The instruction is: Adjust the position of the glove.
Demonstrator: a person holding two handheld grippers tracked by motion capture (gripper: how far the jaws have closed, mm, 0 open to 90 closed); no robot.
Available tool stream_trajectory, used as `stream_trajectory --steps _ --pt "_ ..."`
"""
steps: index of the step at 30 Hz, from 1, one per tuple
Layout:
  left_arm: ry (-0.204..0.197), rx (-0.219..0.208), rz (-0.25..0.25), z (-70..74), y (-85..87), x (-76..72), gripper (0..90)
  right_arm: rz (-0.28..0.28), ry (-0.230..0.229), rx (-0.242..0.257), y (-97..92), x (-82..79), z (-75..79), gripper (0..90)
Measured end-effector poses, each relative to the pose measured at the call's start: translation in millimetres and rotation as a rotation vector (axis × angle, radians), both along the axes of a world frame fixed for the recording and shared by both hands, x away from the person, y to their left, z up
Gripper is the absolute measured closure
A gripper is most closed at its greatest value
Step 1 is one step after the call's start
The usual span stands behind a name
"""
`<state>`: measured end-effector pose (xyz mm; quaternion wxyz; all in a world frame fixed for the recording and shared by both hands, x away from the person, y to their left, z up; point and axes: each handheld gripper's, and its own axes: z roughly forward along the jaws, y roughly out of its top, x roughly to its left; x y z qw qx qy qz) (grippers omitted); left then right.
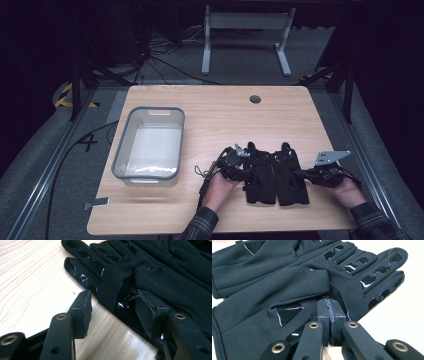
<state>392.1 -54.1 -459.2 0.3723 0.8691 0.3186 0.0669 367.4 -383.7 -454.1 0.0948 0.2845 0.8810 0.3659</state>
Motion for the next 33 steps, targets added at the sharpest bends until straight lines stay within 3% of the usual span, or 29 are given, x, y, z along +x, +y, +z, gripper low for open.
stream_trajectory --steps 5,17,23,29,33 --pt "-0.008 0.019 -0.006 -1.9 -3.6 -3.1 54.1 0.0 0.001 0.004 -0.3 0.2 -0.4 89.4" --pt "0.019 0.001 0.025 -1.0 -9.3 -8.6 85.4 0.0 -0.006 -0.004 1.1 -1.1 -0.4 89.6" --pt "0.05 -0.071 0.061 1.3 -3.2 -8.9 86.9 0.006 -0.006 -0.007 1.5 -2.0 -0.1 89.7" --pt "0.035 -0.111 0.059 9.2 1.4 -12.0 86.9 0.005 -0.006 -0.009 1.7 -2.0 0.0 89.7" --pt "0.042 -0.166 0.06 15.3 6.4 -13.8 86.9 0.003 -0.007 -0.014 2.4 -2.4 0.3 89.7"
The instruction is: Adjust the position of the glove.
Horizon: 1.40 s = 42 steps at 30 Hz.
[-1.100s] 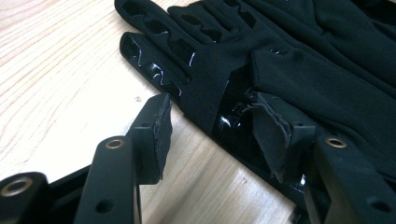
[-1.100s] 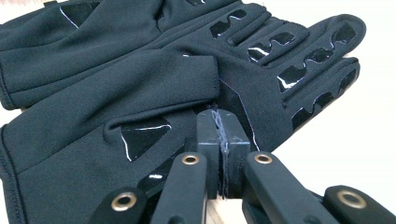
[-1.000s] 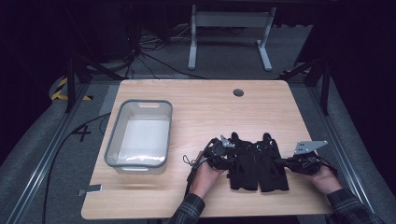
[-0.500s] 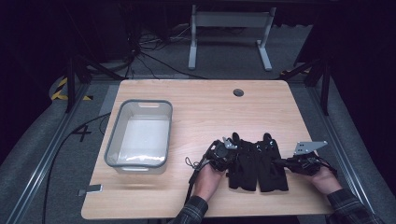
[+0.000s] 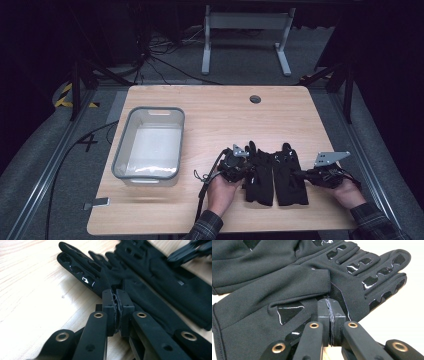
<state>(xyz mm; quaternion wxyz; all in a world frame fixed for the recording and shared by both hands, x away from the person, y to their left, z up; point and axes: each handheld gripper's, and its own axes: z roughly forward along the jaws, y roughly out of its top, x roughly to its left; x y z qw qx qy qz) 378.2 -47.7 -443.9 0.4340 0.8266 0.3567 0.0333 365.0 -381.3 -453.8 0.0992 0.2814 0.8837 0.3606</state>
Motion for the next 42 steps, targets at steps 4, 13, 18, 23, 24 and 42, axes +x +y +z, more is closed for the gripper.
stream_trajectory --steps 4,13,18,23,24,42 --pt "0.002 -0.037 -0.001 4.3 3.8 0.0 86.9 0.004 0.0 0.0 3.5 0.2 0.0 89.7" --pt "-0.015 -0.068 0.006 14.0 10.7 -0.9 86.9 0.024 -0.001 -0.003 12.7 4.0 -0.2 89.8" --pt "-0.012 -0.097 -0.006 17.3 10.4 -0.8 86.9 0.038 -0.002 0.006 21.2 6.7 -1.2 89.8" --pt "-0.016 -0.118 -0.011 21.3 8.9 0.3 86.8 0.051 -0.002 0.001 28.1 9.9 -0.8 89.8" --pt "-0.015 -0.121 -0.017 22.0 8.7 0.9 86.8 0.056 -0.002 0.001 30.0 11.0 -0.9 89.8" --pt "-0.003 -0.143 -0.078 28.4 -18.6 8.3 86.8 0.118 0.005 -0.002 59.7 23.1 -0.9 89.9"
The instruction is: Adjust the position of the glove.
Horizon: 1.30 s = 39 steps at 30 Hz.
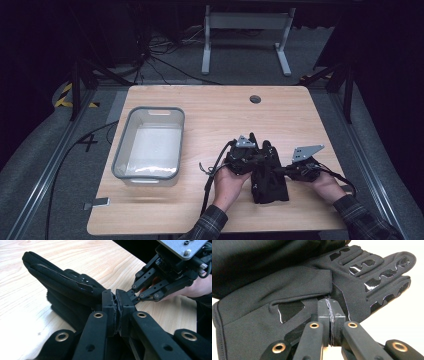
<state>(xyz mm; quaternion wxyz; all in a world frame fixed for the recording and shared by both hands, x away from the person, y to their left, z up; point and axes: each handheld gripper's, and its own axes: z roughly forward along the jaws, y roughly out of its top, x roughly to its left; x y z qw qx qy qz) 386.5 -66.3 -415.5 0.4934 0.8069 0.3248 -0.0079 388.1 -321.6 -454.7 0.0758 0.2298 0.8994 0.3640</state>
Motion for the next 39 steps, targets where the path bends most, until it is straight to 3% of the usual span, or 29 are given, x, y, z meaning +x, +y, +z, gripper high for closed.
stream_trajectory --steps 15,19,25,28,33,39 --pt "0.019 0.031 -0.029 -11.2 -13.8 8.2 86.7 0.027 0.016 0.037 13.0 3.3 -2.9 90.0" --pt "0.025 0.036 -0.036 -14.3 -15.9 8.4 86.7 0.037 0.011 0.027 16.2 2.7 -2.2 89.9" --pt "0.025 0.035 -0.038 -14.9 -15.5 8.9 86.7 0.004 -0.013 0.051 -0.8 2.2 8.7 89.8" --pt "0.023 0.036 -0.037 -15.2 -15.9 8.6 86.7 -0.012 0.0 0.045 -8.8 3.1 7.4 89.9" --pt "0.019 0.036 -0.039 -14.2 -16.9 7.9 86.7 0.004 0.023 0.021 -5.7 2.7 0.2 89.9" --pt "0.021 0.035 -0.042 -13.4 -21.8 6.8 86.7 0.017 0.035 0.037 -0.7 2.4 -2.2 89.9"
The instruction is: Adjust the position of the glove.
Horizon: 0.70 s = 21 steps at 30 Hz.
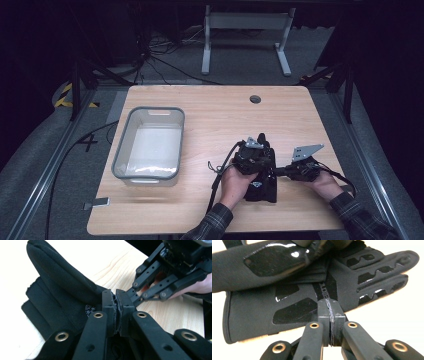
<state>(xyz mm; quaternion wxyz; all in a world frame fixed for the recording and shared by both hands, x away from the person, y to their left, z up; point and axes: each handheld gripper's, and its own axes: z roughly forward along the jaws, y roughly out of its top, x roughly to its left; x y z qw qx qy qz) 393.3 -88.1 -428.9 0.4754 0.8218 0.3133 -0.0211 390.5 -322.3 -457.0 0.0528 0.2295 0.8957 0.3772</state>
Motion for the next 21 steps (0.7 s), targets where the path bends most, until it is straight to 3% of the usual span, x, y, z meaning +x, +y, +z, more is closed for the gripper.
stream_trajectory --steps 9,16,21 --pt "0.027 0.01 -0.004 -10.2 -8.3 4.0 83.7 0.003 -0.007 0.0 2.0 -0.2 1.1 89.8" --pt "0.006 0.0 -0.013 -9.4 -11.3 3.0 71.9 -0.039 -0.03 0.033 -11.5 1.1 9.8 89.8" --pt "-0.02 -0.022 -0.021 -1.4 -6.1 -0.4 71.5 -0.075 -0.058 0.06 -25.0 0.2 18.3 89.8"
